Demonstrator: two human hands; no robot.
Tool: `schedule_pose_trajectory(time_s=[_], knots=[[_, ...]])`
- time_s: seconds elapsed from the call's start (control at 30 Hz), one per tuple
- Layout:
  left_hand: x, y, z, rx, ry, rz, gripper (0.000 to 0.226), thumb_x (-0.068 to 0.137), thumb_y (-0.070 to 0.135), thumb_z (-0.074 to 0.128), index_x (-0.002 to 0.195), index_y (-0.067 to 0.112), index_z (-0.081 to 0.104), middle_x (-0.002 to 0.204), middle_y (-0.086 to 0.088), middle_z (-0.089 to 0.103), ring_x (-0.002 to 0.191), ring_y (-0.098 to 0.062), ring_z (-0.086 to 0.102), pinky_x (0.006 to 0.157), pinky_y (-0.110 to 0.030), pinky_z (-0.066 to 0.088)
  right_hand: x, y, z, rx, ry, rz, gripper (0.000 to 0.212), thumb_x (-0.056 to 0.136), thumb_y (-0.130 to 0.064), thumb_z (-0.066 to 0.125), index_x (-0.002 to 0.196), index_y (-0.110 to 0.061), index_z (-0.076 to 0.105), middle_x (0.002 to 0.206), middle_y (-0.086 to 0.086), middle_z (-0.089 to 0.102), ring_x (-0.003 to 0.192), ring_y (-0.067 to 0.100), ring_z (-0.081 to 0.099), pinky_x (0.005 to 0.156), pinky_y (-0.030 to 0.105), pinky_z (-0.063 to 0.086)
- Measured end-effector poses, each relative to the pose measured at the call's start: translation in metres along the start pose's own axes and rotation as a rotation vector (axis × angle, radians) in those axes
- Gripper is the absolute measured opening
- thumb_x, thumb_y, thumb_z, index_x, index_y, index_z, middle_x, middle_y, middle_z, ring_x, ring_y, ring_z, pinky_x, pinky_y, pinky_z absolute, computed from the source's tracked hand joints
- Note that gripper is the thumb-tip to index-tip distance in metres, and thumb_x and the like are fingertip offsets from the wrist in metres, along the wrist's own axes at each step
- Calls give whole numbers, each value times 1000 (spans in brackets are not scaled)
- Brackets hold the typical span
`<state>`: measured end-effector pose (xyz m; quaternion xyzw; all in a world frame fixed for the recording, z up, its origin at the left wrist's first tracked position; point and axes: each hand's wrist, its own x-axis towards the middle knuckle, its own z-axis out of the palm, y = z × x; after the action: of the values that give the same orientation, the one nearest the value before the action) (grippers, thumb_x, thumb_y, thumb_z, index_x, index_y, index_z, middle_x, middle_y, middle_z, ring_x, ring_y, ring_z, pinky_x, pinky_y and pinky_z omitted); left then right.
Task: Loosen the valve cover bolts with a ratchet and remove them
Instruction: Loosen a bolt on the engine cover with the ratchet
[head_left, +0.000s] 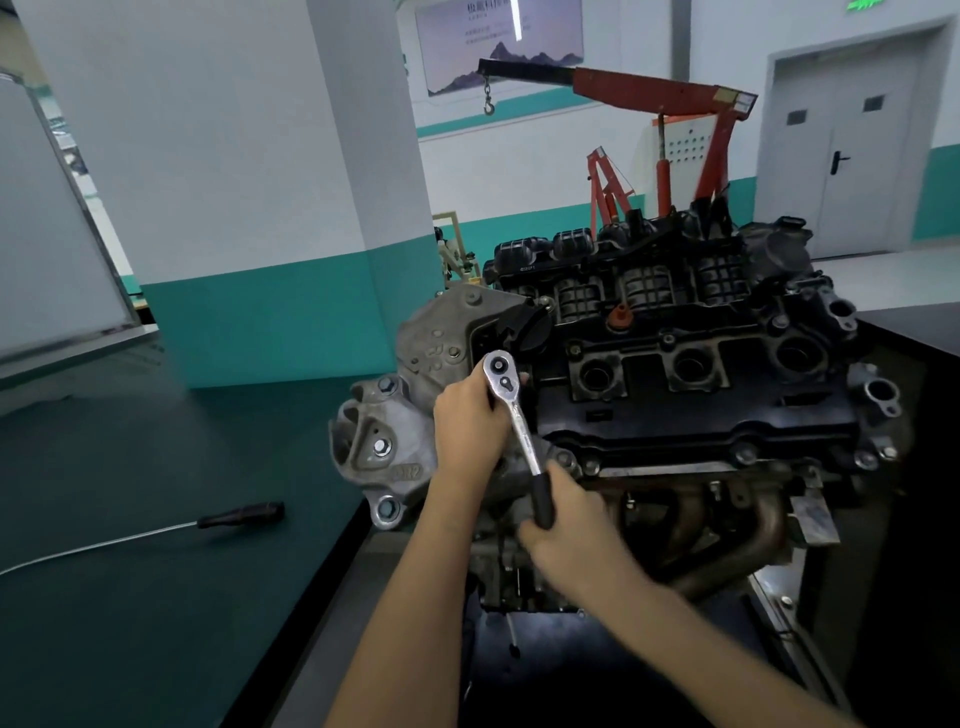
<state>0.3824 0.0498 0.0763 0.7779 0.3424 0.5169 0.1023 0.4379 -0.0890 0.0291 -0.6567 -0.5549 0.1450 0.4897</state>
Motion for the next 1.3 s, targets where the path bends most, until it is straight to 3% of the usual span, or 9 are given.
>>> schedule_pose_trajectory(time_s=[0.2,0.33,0.47,0.53,0.63,0.8,1.0,1.13,1.3], knots=[[-4,-1,0,-80,25,19,8,89,27,68,85,20,67,69,2,68,67,-11,62,60,-25,42,2,2,6,31,0,10,30,79,-2,56,104,-18,55,69,1,58,56,11,52,51,14,40],[-1,-1,-5,-80,-2,117,15,88,15,60,97,23,69,80,7,71,73,-11,63,66,-29,46,31,7,-75,-371,-168,-138,22,77,-3,62,95,-16,58,70,-4,56,69,23,60,55,18,41],[-1,1,-5,-2,5,140,17,95,18,60,108,9,67,74,-7,68,71,-27,62,60,-31,32,81,-15,-144,-981,-165,-276,33,86,-19,60,118,-26,54,72,-5,45,78,28,63,60,29,39],[-3,2,-6,6,-4,116,18,96,19,60,106,7,68,75,-10,69,71,-29,62,60,-31,32,91,-22,-151,-1060,-119,-344,33,87,-21,58,119,-28,52,69,-8,42,69,24,57,57,29,36],[-2,4,-5,13,0,41,15,95,11,57,99,3,68,80,-14,70,76,-35,63,64,-37,42,68,-11,-126,-928,-41,-273,19,84,-21,59,99,-27,50,67,-7,41,70,26,58,57,30,34],[-2,6,-4,46,25,46,9,90,4,57,90,0,64,72,-16,68,71,-38,61,63,-40,43,11,6,-41,-288,-56,-41,19,80,-14,60,94,-19,48,73,6,58,66,30,60,60,37,50],[-3,4,-5,2,-29,19,13,91,12,59,95,3,68,83,-13,72,79,-33,65,73,-43,50,7,-11,-11,201,-124,129,17,87,-9,61,72,-13,54,43,3,55,31,17,52,33,22,40],[-3,3,-7,-13,42,99,5,86,7,61,85,8,66,70,-4,67,67,-26,60,57,-30,34,35,-16,-79,-186,-198,7,26,87,-10,63,63,-16,55,44,-1,54,31,11,51,33,20,38],[-3,2,-6,-49,49,81,13,92,18,65,87,6,67,71,-7,68,65,-22,59,60,-30,34,86,-44,-139,-1034,-31,-341,12,87,-34,60,86,-23,64,69,-3,52,79,29,64,60,30,36]])
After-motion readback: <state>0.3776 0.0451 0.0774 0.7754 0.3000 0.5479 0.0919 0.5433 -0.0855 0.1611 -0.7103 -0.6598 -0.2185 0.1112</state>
